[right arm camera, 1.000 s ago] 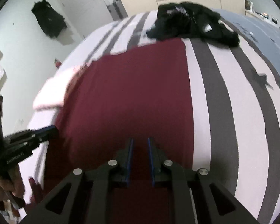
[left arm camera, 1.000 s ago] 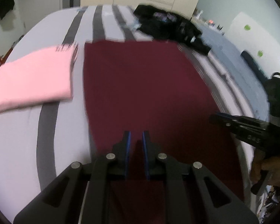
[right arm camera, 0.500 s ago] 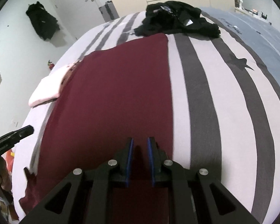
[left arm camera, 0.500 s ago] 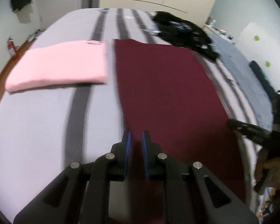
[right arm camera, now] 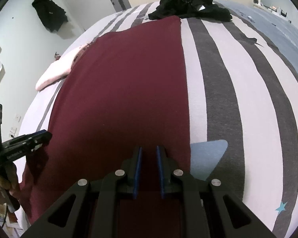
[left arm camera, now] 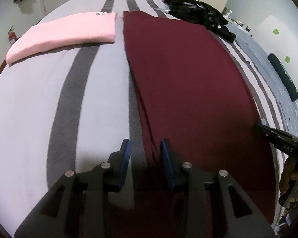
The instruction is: Fold clothes
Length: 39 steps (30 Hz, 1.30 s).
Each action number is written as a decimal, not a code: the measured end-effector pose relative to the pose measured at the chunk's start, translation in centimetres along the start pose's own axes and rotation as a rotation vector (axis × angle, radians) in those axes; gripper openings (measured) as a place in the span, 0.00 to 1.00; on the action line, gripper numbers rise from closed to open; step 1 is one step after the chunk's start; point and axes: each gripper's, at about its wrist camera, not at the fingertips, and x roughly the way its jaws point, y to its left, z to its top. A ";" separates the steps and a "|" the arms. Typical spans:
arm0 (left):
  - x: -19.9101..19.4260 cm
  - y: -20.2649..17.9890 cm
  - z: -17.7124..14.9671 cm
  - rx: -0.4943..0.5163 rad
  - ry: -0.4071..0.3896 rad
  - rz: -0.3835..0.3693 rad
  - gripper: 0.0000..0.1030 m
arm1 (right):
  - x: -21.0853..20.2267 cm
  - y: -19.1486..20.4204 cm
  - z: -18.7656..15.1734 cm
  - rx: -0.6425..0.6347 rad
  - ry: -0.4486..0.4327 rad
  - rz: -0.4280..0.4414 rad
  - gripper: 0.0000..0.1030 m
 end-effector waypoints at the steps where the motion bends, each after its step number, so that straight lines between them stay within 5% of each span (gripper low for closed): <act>1: -0.4 0.3 0.0 -0.012 -0.011 0.012 0.29 | -0.2 -0.1 0.0 0.005 -0.002 -0.003 0.13; 6: -3.8 1.6 -0.8 -0.051 -0.058 0.057 0.29 | -1.3 0.0 -0.4 0.019 -0.005 -0.030 0.14; 11: -6.1 -0.8 -1.8 0.003 -0.075 -0.038 0.26 | -3.4 1.1 -1.3 0.032 -0.019 -0.013 0.14; 16: -3.8 -4.2 -2.6 0.069 -0.019 -0.093 0.00 | -4.7 3.5 -4.3 0.019 -0.005 -0.004 0.14; 23: -0.4 -2.1 -4.7 0.052 0.020 -0.061 0.00 | -4.8 3.8 -8.7 0.066 0.029 -0.073 0.14; 31: -3.7 -1.2 -5.6 0.001 -0.061 -0.079 0.00 | -6.9 3.7 -11.7 0.048 0.016 -0.061 0.14; 39: -3.2 0.6 -10.4 -0.083 -0.045 0.098 0.00 | -8.6 0.7 -15.7 0.002 0.020 -0.005 0.14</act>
